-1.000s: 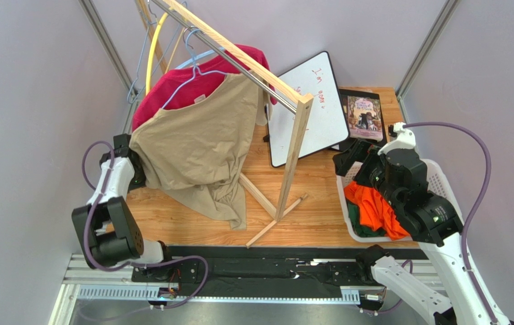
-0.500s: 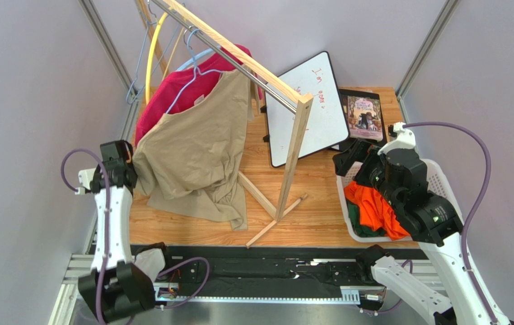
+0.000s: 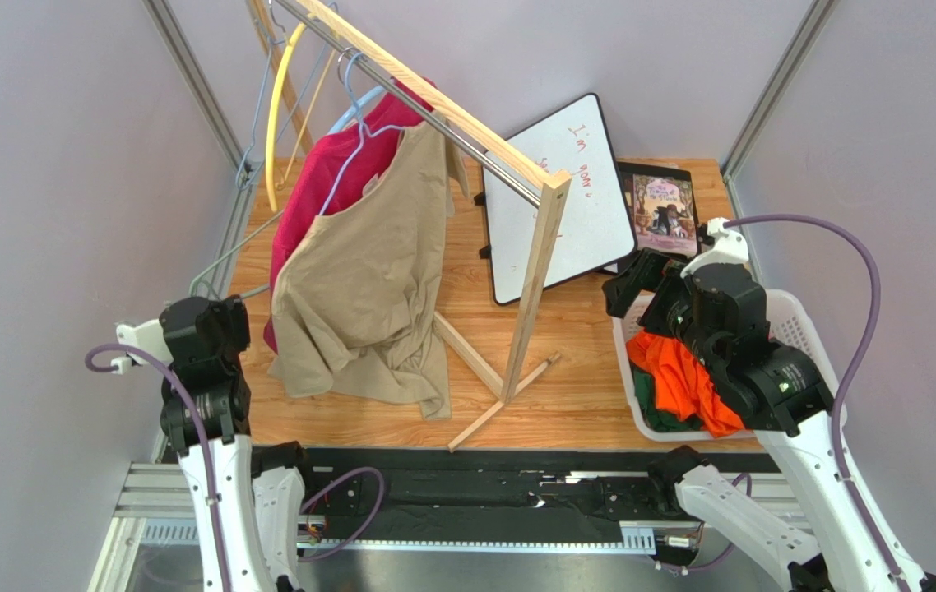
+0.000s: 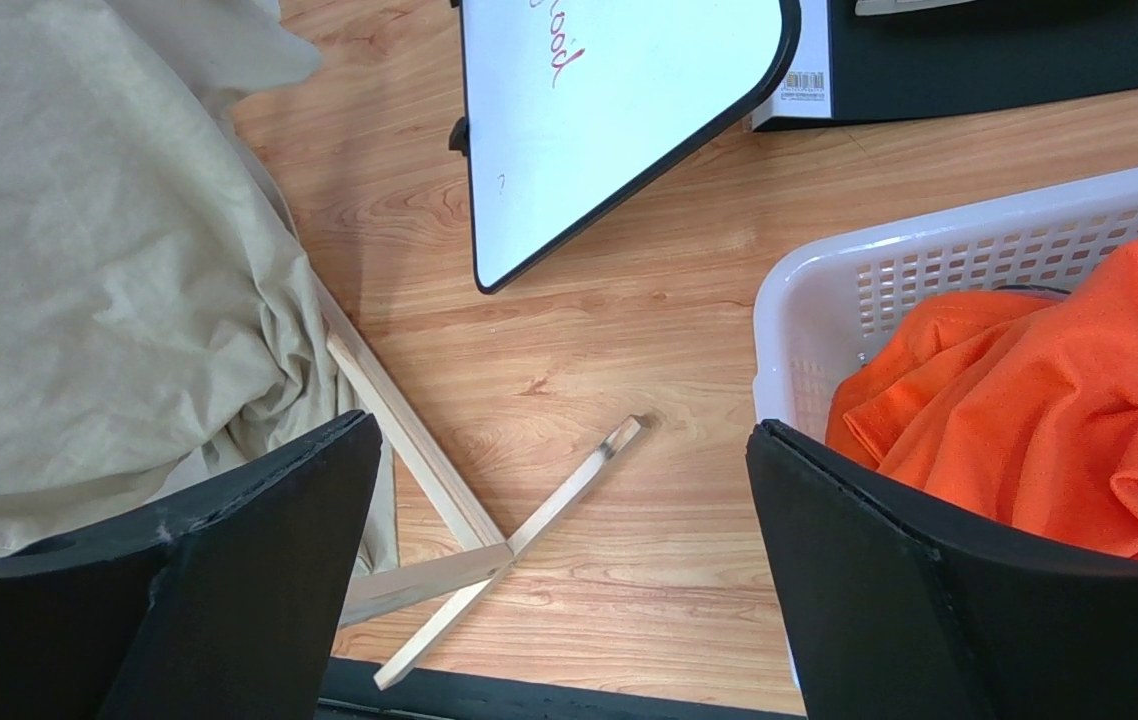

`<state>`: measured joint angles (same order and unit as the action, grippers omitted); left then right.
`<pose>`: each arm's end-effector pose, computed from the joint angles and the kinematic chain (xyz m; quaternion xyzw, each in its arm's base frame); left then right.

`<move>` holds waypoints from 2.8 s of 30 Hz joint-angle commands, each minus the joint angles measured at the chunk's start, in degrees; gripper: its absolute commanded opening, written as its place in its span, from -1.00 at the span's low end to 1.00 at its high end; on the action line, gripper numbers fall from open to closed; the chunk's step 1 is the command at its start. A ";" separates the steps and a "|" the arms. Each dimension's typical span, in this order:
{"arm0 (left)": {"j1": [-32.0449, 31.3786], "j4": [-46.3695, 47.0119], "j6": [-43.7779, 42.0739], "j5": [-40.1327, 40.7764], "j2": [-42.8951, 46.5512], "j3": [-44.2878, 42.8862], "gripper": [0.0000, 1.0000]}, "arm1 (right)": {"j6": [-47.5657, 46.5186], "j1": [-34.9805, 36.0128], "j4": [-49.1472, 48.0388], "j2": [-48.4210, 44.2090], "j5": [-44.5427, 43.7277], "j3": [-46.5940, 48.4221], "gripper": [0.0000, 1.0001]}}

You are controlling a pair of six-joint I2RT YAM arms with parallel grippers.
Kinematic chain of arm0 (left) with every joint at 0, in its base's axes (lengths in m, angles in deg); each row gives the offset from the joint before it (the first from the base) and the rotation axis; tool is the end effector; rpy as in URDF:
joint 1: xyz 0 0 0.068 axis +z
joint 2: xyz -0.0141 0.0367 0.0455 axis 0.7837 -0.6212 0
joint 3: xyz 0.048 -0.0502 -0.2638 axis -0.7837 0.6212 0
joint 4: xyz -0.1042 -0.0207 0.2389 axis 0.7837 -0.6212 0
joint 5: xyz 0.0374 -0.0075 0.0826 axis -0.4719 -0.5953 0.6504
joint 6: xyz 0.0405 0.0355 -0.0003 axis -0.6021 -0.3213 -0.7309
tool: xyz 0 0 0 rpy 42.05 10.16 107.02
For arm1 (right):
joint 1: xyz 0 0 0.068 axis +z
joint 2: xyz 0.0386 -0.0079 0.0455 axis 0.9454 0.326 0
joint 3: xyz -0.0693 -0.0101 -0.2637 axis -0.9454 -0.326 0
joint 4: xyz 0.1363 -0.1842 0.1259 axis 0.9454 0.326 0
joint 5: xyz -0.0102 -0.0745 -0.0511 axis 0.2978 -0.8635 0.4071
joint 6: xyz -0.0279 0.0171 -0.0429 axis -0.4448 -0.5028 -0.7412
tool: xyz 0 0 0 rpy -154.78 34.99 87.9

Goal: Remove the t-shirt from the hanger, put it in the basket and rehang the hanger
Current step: Pass the hanger from the left arm to the right

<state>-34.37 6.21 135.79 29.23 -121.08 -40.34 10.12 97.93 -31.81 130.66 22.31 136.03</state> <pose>0.1124 0.0434 0.3302 -0.6632 0.5162 -0.1862 0.5089 0.1192 0.0513 0.3886 0.0932 0.8518 0.1587 0.4905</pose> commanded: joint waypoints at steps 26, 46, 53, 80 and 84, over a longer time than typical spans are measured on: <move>-0.10 -1.21 -18.19 26.02 9.33 -17.15 -1.00 | -1.76 0.28 0.46 8.20 -8.43 12.39 1.00; -0.36 0.48 -35.08 29.99 4.50 -38.51 -1.00 | -4.22 0.37 -5.17 13.12 -7.20 16.96 1.00; -0.36 -4.45 -34.03 26.73 5.10 -38.87 -1.00 | -4.66 0.29 -5.08 12.24 -7.99 16.97 1.00; -1.06 -6.92 -50.98 31.57 9.16 -54.40 -1.00 | -5.97 0.37 -6.66 13.21 -2.72 15.38 1.00; -2.12 -6.57 -52.83 29.46 7.75 -57.41 -1.00 | -6.15 0.37 -6.67 13.91 -2.54 15.73 1.00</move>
<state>-35.24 -3.45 87.33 60.82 -109.56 -95.74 5.12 97.96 -36.03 144.46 19.40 150.57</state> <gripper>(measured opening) 0.008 0.998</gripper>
